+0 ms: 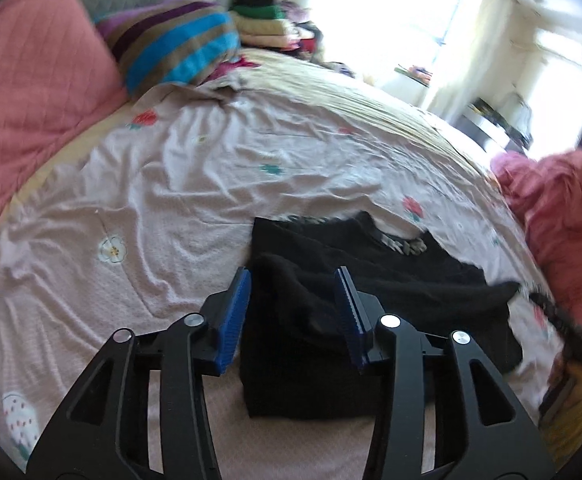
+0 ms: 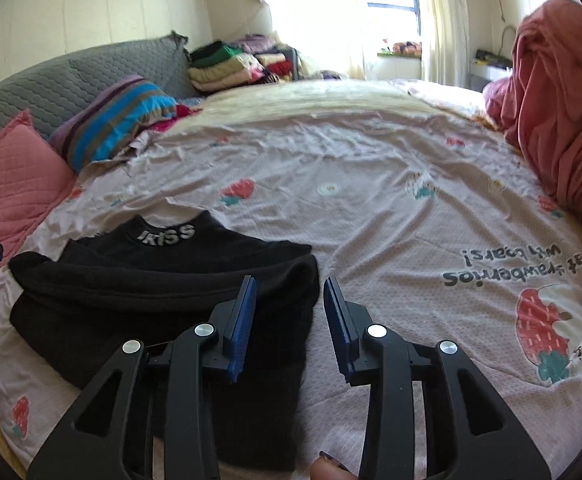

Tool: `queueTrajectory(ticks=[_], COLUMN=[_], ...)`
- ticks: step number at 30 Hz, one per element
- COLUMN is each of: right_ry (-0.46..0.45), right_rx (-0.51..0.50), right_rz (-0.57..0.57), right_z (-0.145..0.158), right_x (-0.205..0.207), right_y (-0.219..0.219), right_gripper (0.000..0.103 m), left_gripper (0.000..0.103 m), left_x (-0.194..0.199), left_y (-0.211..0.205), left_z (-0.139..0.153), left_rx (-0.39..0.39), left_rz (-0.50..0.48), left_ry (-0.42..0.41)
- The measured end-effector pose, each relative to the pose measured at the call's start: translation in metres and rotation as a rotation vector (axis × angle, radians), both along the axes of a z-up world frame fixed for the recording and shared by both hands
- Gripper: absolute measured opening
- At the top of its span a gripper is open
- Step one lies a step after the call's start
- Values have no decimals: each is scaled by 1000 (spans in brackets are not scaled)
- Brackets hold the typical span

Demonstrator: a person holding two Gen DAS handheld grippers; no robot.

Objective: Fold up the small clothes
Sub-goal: 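Lay the hem down near the collar and open both tools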

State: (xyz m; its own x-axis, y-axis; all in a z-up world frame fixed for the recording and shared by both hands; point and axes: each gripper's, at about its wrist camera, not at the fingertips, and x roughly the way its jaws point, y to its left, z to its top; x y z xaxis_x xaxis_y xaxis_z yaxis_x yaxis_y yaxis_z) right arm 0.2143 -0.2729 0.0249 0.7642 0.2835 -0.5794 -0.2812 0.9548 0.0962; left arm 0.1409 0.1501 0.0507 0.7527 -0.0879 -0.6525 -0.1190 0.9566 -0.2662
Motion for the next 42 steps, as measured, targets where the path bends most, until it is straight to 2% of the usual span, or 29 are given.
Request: queueTrajectory(ticks=[3, 5, 8, 13, 18, 26, 30, 36, 38, 39, 40, 42], right_ry=[8, 31, 82, 128, 167, 162, 166, 150, 134, 125, 117, 123], right_rx=[-8, -37, -85, -186, -236, -242, -204, -147, -134, -133, -132, -125], right_rz=[71, 126, 166, 184, 164, 120, 69, -39, -71, -87, -107, -123], right_z=[0, -6, -19, -43, -62, -60, -58, -50, -46, -44, -43, -43], right_x=[-14, -21, -26, -17, 14, 61, 84, 102, 100, 99, 98, 98], right_y=[11, 23, 40, 60, 70, 83, 81, 59, 49, 45, 38, 30], right_gripper=[35, 33, 33, 33, 31, 31, 31, 31, 34, 39, 50, 54], left_gripper=[16, 11, 10, 10, 10, 10, 10, 24, 28, 32, 34, 35], left_x=[-5, -2, 2, 17, 37, 76, 91, 88, 84, 84, 84, 85], left_y=[-19, -32, -46, -52, -46, -37, -31, -8, -1, 3, 7, 15], left_z=[-8, -23, -42, -64, -69, -71, -64, -55, -53, -54, -55, -59], left_rx=[49, 88, 164, 208, 184, 93, 66, 32, 38, 33, 27, 9], left_rz=[-59, -94, -117, -111, -81, -19, 14, 97, 111, 112, 115, 122], left_ry=[29, 89, 145, 191, 192, 176, 145, 56, 50, 59, 66, 87])
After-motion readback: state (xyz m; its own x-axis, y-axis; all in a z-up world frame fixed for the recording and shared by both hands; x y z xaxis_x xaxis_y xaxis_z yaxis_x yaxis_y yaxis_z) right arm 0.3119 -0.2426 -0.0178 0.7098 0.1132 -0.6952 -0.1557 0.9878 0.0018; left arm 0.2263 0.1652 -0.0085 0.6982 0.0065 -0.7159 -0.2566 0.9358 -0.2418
